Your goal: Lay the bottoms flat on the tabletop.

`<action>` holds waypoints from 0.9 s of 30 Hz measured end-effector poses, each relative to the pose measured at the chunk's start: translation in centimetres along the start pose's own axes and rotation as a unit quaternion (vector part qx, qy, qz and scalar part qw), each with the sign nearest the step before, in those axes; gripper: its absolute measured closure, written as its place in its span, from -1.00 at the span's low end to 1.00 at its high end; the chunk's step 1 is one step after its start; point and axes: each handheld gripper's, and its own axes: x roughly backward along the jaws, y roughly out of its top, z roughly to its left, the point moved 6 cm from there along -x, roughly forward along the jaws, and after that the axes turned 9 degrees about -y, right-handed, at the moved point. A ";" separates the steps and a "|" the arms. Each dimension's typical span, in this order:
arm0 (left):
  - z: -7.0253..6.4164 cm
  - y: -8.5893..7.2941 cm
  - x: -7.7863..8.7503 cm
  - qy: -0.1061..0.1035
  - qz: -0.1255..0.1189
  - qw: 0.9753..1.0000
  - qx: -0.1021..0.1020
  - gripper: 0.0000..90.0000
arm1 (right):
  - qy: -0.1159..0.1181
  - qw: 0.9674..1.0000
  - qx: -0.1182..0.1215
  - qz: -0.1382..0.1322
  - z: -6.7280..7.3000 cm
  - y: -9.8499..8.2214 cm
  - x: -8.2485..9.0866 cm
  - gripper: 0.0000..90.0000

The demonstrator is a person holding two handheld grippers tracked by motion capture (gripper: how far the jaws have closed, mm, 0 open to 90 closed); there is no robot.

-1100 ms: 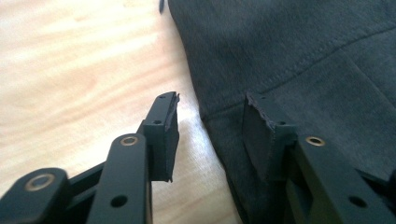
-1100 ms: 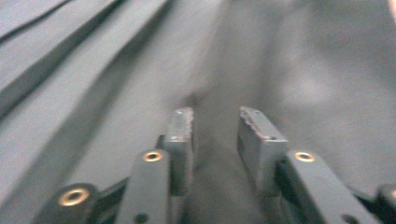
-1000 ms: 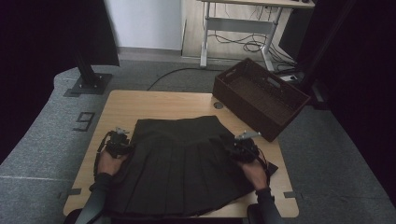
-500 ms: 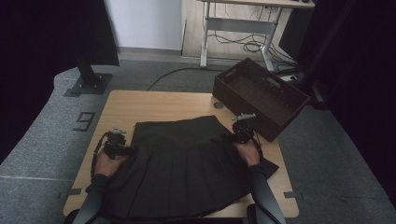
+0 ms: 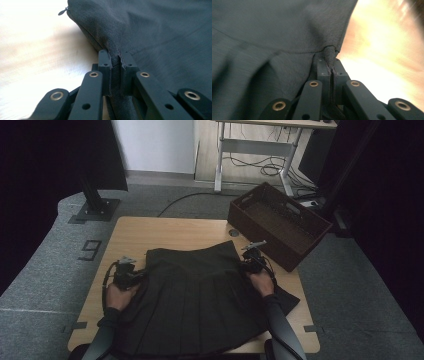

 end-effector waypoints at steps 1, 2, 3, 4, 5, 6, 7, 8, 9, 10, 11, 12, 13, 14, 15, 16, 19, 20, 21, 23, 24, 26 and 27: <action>-0.8 0.8 1.4 -0.001 -0.005 1.000 -0.014 0.82 | 0.000 1.000 0.008 -0.023 0.2 0.3 1.6 0.95; -1.6 1.8 3.0 0.000 -0.015 1.000 -0.028 0.82 | -0.006 0.999 0.016 -0.043 0.4 0.8 3.4 0.95; -2.5 2.9 4.7 -0.002 -0.026 0.999 -0.040 0.82 | -0.013 0.998 0.024 -0.062 0.7 1.3 5.3 0.95; -3.7 4.5 7.0 -0.008 -0.046 0.997 -0.054 0.82 | -0.022 0.996 0.033 -0.083 0.8 2.0 7.3 0.95; -4.5 5.5 8.3 -0.008 -0.060 0.996 -0.064 0.82 | -0.033 0.993 0.039 -0.103 0.7 3.1 9.7 0.95; -5.4 6.9 9.9 0.000 -0.080 0.993 -0.081 0.82 | -0.040 0.992 0.035 -0.115 0.5 3.8 10.9 0.95; -6.1 8.2 11.0 0.018 -0.104 0.990 -0.093 0.82 | -0.050 0.990 0.028 -0.129 -0.1 4.8 12.0 0.95; -6.3 9.3 11.0 0.048 -0.130 0.985 -0.101 0.82 | -0.059 0.988 0.020 -0.139 -0.8 5.8 12.5 0.95; -5.4 9.6 8.2 0.099 -0.113 0.982 -0.113 0.82 | -0.062 0.988 0.009 -0.140 -1.7 6.7 11.9 0.94; -4.4 9.0 5.1 0.111 -0.054 0.986 -0.108 0.79 | -0.067 0.991 -0.010 -0.116 -2.9 7.3 9.6 0.90; -3.0 7.7 1.4 0.113 0.018 0.990 -0.078 0.74 | -0.071 0.994 -0.017 -0.082 -3.5 7.1 7.6 0.70; -1.9 6.5 -0.9 0.129 0.055 0.988 -0.059 0.60 | -0.093 0.995 -0.019 -0.026 -4.3 6.1 4.7 0.32; -1.4 5.8 -1.8 0.133 0.058 0.988 -0.049 0.44 | -0.120 0.993 -0.015 0.010 -5.1 4.9 2.8 0.16; -1.5 5.3 -1.6 0.121 0.040 0.991 -0.052 0.24 | -0.123 0.992 -0.024 0.015 -5.4 3.7 1.9 0.07; -1.6 5.2 -1.3 0.119 0.034 0.990 -0.062 0.12 | -0.099 0.994 -0.039 -0.003 -5.3 2.7 1.6 0.03; -1.6 5.2 -0.7 0.120 0.031 0.989 -0.078 0.08 | -0.091 0.995 -0.036 -0.005 -5.1 2.1 1.6 0.03; -1.6 5.9 0.4 0.105 0.027 0.991 -0.083 -0.09 | -0.085 0.996 -0.033 -0.008 -4.9 0.8 2.0 -0.01; -1.7 6.0 0.6 0.104 0.025 0.990 -0.088 -0.12 | -0.075 0.997 -0.030 -0.014 -4.5 0.7 2.3 -0.01; -1.9 6.0 0.7 0.103 0.024 0.990 -0.093 -0.13 | -0.071 0.997 -0.025 -0.017 -4.1 0.6 2.5 -0.01; -1.9 5.6 0.5 0.095 0.030 0.990 -0.095 -0.16 | -0.058 0.998 -0.014 -0.024 -3.0 0.5 3.0 0.01; -1.8 5.3 0.4 0.093 0.031 0.991 -0.093 -0.18 | -0.046 0.999 -0.010 -0.027 -2.3 0.4 3.2 0.05; -1.5 4.6 0.0 0.087 0.037 0.992 -0.084 -0.20 | -0.037 0.999 -0.002 -0.026 -1.4 0.1 3.4 0.09; -1.3 4.1 -0.2 0.084 0.040 0.992 -0.080 -0.20 | -0.034 0.999 0.000 -0.025 -1.1 -0.1 3.5 0.12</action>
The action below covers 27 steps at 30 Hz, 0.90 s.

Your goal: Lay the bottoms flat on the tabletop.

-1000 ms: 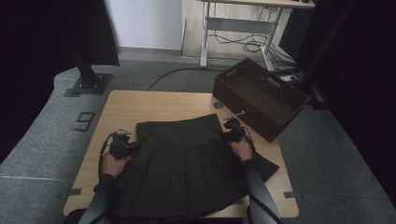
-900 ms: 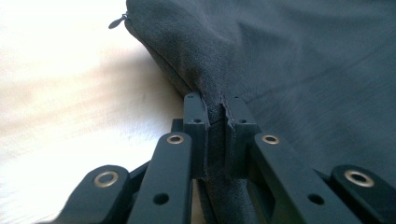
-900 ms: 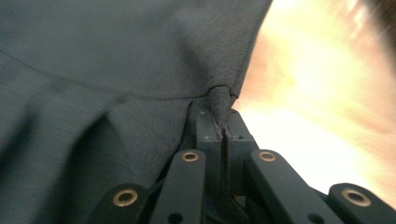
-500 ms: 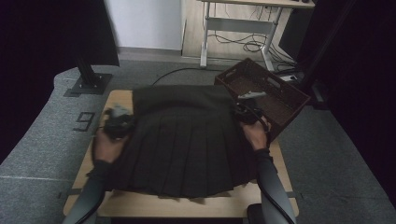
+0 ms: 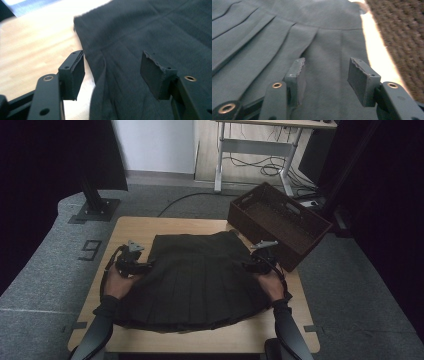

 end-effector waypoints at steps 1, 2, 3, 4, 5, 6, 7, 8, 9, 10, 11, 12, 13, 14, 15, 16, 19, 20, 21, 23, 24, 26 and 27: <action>0.1 -0.5 -0.2 -0.001 0.003 1.000 0.002 -0.20 | 0.006 1.000 0.000 0.001 0.3 -0.2 0.1 0.14; 0.2 -1.1 -0.4 -0.004 0.007 1.000 0.003 -0.20 | 0.014 1.000 -0.001 0.002 0.7 -0.4 0.2 0.16; 0.3 -1.4 -0.5 -0.007 0.009 1.000 0.003 -0.19 | 0.019 1.000 -0.001 0.002 1.0 -0.8 0.4 0.21; 0.5 -2.0 -0.5 -0.006 0.013 1.000 0.005 -0.18 | 0.021 1.000 -0.002 0.001 1.2 -0.9 0.4 0.24; 0.6 -2.4 -0.5 -0.008 0.016 1.000 0.007 -0.12 | 0.030 1.000 -0.003 0.000 1.6 -1.2 0.6 0.31; 0.8 -2.8 -0.5 -0.012 0.019 1.000 0.010 -0.06 | 0.035 0.999 -0.003 0.000 1.8 -1.4 0.7 0.35; 0.9 -3.2 -0.5 -0.017 0.019 1.000 0.015 0.02 | 0.037 0.999 -0.002 0.000 2.0 -1.7 0.8 0.39; 1.0 -3.6 -0.4 -0.020 0.020 0.999 0.021 0.06 | 0.042 0.999 -0.001 0.001 2.3 -2.0 0.9 0.44; 1.1 -3.9 -0.4 -0.023 0.019 0.999 0.026 0.10 | 0.047 0.999 -0.001 0.001 2.6 -2.3 1.0 0.46; 1.2 -4.3 -0.3 -0.026 0.018 0.999 0.030 0.12 | 0.052 0.999 -0.001 0.001 2.9 -2.5 1.2 0.47; 1.2 -4.6 -0.2 -0.030 0.016 0.999 0.035 0.14 | 0.057 0.998 0.000 0.001 3.2 -2.7 1.2 0.47; 1.2 -4.9 -0.1 -0.032 0.016 0.999 0.038 0.16 | 0.059 0.998 0.001 0.000 3.5 -3.0 1.3 0.47; 1.2 -5.2 0.0 -0.033 0.016 0.999 0.039 0.17 | 0.061 0.998 0.001 0.000 3.8 -3.2 1.4 0.47; 1.2 -5.6 0.2 -0.034 0.015 0.998 0.042 0.17 | 0.063 0.998 0.001 -0.001 4.0 -3.4 1.5 0.45; 1.2 -5.8 0.3 -0.036 0.015 0.998 0.043 0.17 | 0.066 0.998 0.000 -0.002 4.3 -3.6 1.6 0.42; 1.1 -6.1 0.5 -0.035 0.013 0.998 0.045 0.17 | 0.067 0.998 -0.001 -0.002 4.5 -3.8 1.7 0.39; 1.0 -6.7 1.1 -0.036 0.006 0.998 0.048 0.17 | 0.070 0.998 -0.001 -0.005 5.2 -4.5 2.0 0.35; 0.9 -6.9 1.3 -0.030 0.005 0.998 0.046 0.14 | 0.071 0.997 -0.001 -0.003 5.4 -4.7 2.1 0.35; 0.9 -7.1 1.5 -0.025 0.005 0.999 0.043 0.12 | 0.072 0.997 -0.002 -0.003 5.6 -5.0 2.1 0.37; 0.8 -7.5 1.8 -0.027 0.002 0.999 0.044 0.12 | 0.079 0.997 -0.007 -0.004 6.1 -5.6 2.2 0.44; 0.7 -7.7 1.9 -0.027 0.002 0.999 0.044 0.12 | 0.083 0.996 -0.009 -0.002 6.3 -5.9 2.1 0.47; 0.6 -8.0 1.9 -0.026 0.003 0.999 0.045 0.17 | 0.085 0.996 -0.007 0.005 6.8 -6.7 1.9 0.49; 0.7 -8.2 1.8 -0.023 0.008 0.999 0.044 0.20 | 0.087 0.996 -0.007 0.009 7.0 -7.2 1.7 0.49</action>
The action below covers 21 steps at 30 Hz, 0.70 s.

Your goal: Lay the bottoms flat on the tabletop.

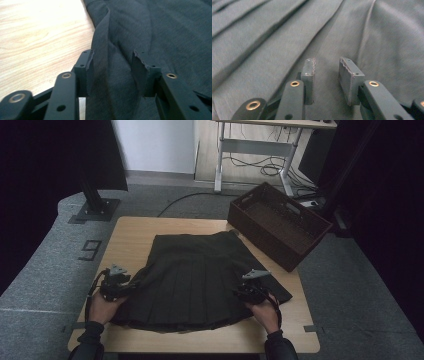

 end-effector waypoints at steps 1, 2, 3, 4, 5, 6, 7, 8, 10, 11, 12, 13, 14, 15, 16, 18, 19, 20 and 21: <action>0.0 -0.2 -0.1 0.002 0.004 1.000 0.001 0.25 | 0.001 1.000 -0.002 0.008 0.2 -0.5 -0.3 0.49; 0.1 -0.4 -0.3 0.006 0.009 1.000 0.003 0.32 | -0.001 1.000 0.001 0.014 0.2 -0.9 -0.5 0.49; 0.2 -0.6 -0.5 0.008 0.015 1.000 0.005 0.41 | -0.004 1.000 0.005 0.022 0.2 -1.2 -0.7 0.49; 0.2 -0.8 -0.7 0.008 0.019 1.000 0.005 0.51 | -0.009 1.000 0.008 0.027 0.2 -1.4 -0.9 0.49; 0.0 -1.0 -0.9 0.007 0.020 1.000 0.004 0.60 | -0.013 0.999 0.010 0.029 0.1 -1.6 -1.0 0.49; -0.1 -1.1 -1.1 0.004 0.021 1.000 0.004 0.74 | -0.014 0.999 0.011 0.030 0.1 -1.7 -1.0 0.50; -0.4 -1.2 -1.2 0.001 0.023 1.000 0.001 0.80 | -0.015 0.999 0.011 0.030 0.1 -1.7 -1.1 0.52; -0.7 -1.3 -1.4 -0.001 0.027 1.000 -0.005 0.86 | -0.018 0.999 0.013 0.031 0.0 -1.8 -1.2 0.54; -1.5 -1.6 -1.8 -0.004 0.036 0.999 -0.020 0.90 | -0.020 0.999 0.013 0.031 -0.1 -1.9 -1.3 0.58; -1.8 -1.7 -1.9 -0.005 0.041 0.999 -0.026 0.91 | -0.020 0.999 0.011 0.030 -0.2 -1.9 -1.3 0.60; -2.3 -1.8 -2.1 -0.009 0.046 0.998 -0.031 0.90 | -0.022 0.999 0.012 0.030 -0.3 -1.9 -1.3 0.62; -2.8 -2.1 -2.4 -0.015 0.055 0.998 -0.037 0.90 | -0.024 0.999 0.012 0.030 -0.4 -1.9 -1.3 0.64; -3.2 -2.3 -2.6 -0.019 0.062 0.997 -0.040 0.87 | -0.026 0.999 0.010 0.029 -0.6 -2.0 -1.3 0.66; -3.7 -2.5 -2.8 -0.021 0.064 0.997 -0.047 0.84 | -0.026 0.999 0.008 0.029 -0.8 -2.0 -1.3 0.67; -4.1 -2.6 -2.9 -0.024 0.063 0.997 -0.047 0.84 | -0.028 0.999 0.003 0.028 -1.2 -2.1 -1.3 0.68; -5.1 -2.7 -2.8 -0.044 0.065 0.996 -0.042 0.82 | -0.035 0.999 -0.003 0.026 -1.9 -2.1 -1.3 0.71; -5.7 -2.8 -2.8 -0.055 0.068 0.995 -0.043 0.81 | -0.038 0.999 -0.005 0.025 -2.3 -2.2 -1.2 0.71; -6.3 -3.0 -2.7 -0.066 0.071 0.994 -0.045 0.79 | -0.043 0.999 -0.010 0.025 -2.8 -2.2 -1.2 0.71; -7.0 -3.0 -2.7 -0.080 0.074 0.993 -0.048 0.76 | -0.048 0.998 -0.014 0.025 -3.4 -2.2 -1.2 0.71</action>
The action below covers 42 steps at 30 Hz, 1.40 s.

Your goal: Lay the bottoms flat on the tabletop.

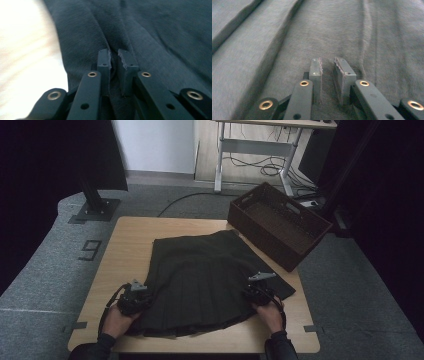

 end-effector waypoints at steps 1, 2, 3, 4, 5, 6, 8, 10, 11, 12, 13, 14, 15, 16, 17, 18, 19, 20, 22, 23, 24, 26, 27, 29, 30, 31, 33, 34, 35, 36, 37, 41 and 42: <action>-0.6 0.0 0.0 -0.015 0.003 1.000 -0.005 0.71 | -0.006 1.000 -0.006 0.001 -0.6 0.0 0.0 0.72; -1.3 0.2 0.0 -0.031 0.005 0.999 -0.013 0.63 | -0.012 1.000 -0.010 0.002 -1.2 0.0 -0.1 0.72; -1.5 0.5 0.1 -0.039 0.002 0.999 -0.020 0.44 | -0.020 1.000 -0.016 0.004 -1.8 0.0 -0.1 0.72; -1.7 0.9 0.4 -0.046 -0.010 0.999 -0.026 0.33 | -0.023 1.000 -0.019 0.004 -2.1 0.0 -0.2 0.72; -1.5 1.6 0.9 -0.045 -0.028 0.998 -0.028 0.21 | -0.023 0.999 -0.022 0.005 -2.4 0.0 -0.2 0.71; -1.0 2.3 1.4 -0.040 -0.046 0.998 -0.025 0.10 | -0.021 0.999 -0.025 0.007 -2.5 0.1 -0.2 0.63; 0.6 3.8 2.2 -0.011 -0.087 0.996 -0.015 -0.18 | -0.013 1.000 -0.027 0.009 -2.3 0.2 0.0 0.37; 2.7 5.0 2.2 0.024 -0.102 0.994 -0.002 -0.27 | -0.020 1.000 -0.020 0.004 -1.8 0.4 0.6 0.18; 3.9 5.4 1.8 0.038 -0.100 0.994 0.009 -0.31 | -0.017 1.000 -0.018 -0.001 -1.3 0.6 0.9 0.11; 4.9 5.7 1.3 0.047 -0.097 0.994 0.019 -0.32 | -0.015 1.000 -0.014 -0.007 -0.9 0.9 1.2 0.05; 5.8 5.9 0.8 0.053 -0.094 0.994 0.029 -0.31 | -0.013 1.000 -0.008 -0.012 -0.4 1.1 1.6 0.03; 6.5 6.0 0.2 0.057 -0.092 0.993 0.038 -0.31 | -0.011 1.000 -0.001 -0.016 0.2 1.3 2.0 0.03; 6.9 6.0 -0.4 0.057 -0.089 0.993 0.044 -0.30 | -0.008 1.000 0.004 -0.021 0.7 1.4 2.3 0.08; 7.1 6.0 -0.9 0.055 -0.085 0.994 0.046 -0.29 | -0.002 1.000 0.006 -0.024 1.2 1.4 2.5 0.18; 7.1 5.9 -1.4 0.055 -0.081 0.994 0.044 -0.29 | 0.003 1.000 0.007 -0.024 1.6 1.3 2.6 0.24; 7.0 5.8 -1.9 0.058 -0.074 0.995 0.040 -0.29 | 0.005 1.000 0.008 -0.023 2.0 1.1 2.5 0.31; 6.8 5.6 -2.4 0.064 -0.064 0.995 0.033 -0.28 | 0.011 1.000 0.010 -0.018 2.4 0.8 2.3 0.39; 6.6 5.4 -2.8 0.072 -0.053 0.996 0.024 -0.26 | 0.017 1.000 0.014 -0.010 2.8 0.5 2.0 0.39; 6.3 5.0 -3.2 0.083 -0.049 0.995 0.018 -0.21 | 0.017 0.999 0.025 0.011 3.1 -0.4 1.2 0.41; 6.1 4.9 -3.2 0.079 -0.053 0.995 0.025 -0.14 | 0.015 0.999 0.025 0.013 3.1 -0.6 1.0 0.44; 6.0 4.7 -3.2 0.078 -0.054 0.995 0.032 -0.08 | 0.015 1.000 0.022 0.010 3.0 -0.6 1.0 0.46; 5.5 4.4 -3.1 0.076 -0.053 0.995 0.034 -0.02 | 0.003 0.999 0.029 0.013 2.6 -0.5 0.9 0.52; 5.1 4.2 -3.0 0.076 -0.052 0.995 0.031 0.00 | 0.001 0.999 0.030 0.011 2.4 -0.6 0.9 0.54; 4.2 3.8 -2.9 0.073 -0.046 0.996 0.023 0.01 | -0.001 1.000 0.021 0.006 1.6 -0.5 0.7 0.57; 3.6 3.6 -2.8 0.067 -0.044 0.997 0.019 0.03 | -0.006 1.000 0.020 0.005 1.2 -0.5 0.6 0.57; 3.0 3.3 -2.7 0.061 -0.043 0.997 0.016 0.03 | -0.011 1.000 0.018 0.004 0.8 -0.4 0.5 0.57; 1.7 2.7 -2.6 0.042 -0.039 0.998 0.006 0.03 | -0.017 1.000 0.010 0.004 -0.1 -0.1 0.2 0.57; 1.4 2.5 -2.6 0.034 -0.040 0.999 0.004 0.03 | -0.021 1.000 0.008 0.004 -0.6 0.0 0.0 0.57; 1.3 2.4 -2.5 0.025 -0.039 0.999 0.004 0.03 | -0.022 1.000 0.006 0.004 -0.8 0.1 -0.1 0.57; 1.4 2.3 -2.4 0.016 -0.038 0.999 0.006 0.03 | -0.023 1.000 0.005 0.002 -1.0 0.2 -0.2 0.56; 1.6 2.4 -2.2 0.010 -0.039 0.999 0.009 -0.02 | -0.022 1.000 0.004 0.002 -1.0 0.2 -0.2 0.56; 3.8 3.9 -0.7 0.007 -0.078 0.996 0.036 -0.28 | -0.013 1.000 -0.005 -0.010 -1.1 0.0 -0.2 0.51; 4.5 4.6 -0.2 0.010 -0.094 0.994 0.048 -0.33 | -0.010 1.000 -0.006 -0.011 -1.1 0.0 -0.2 0.47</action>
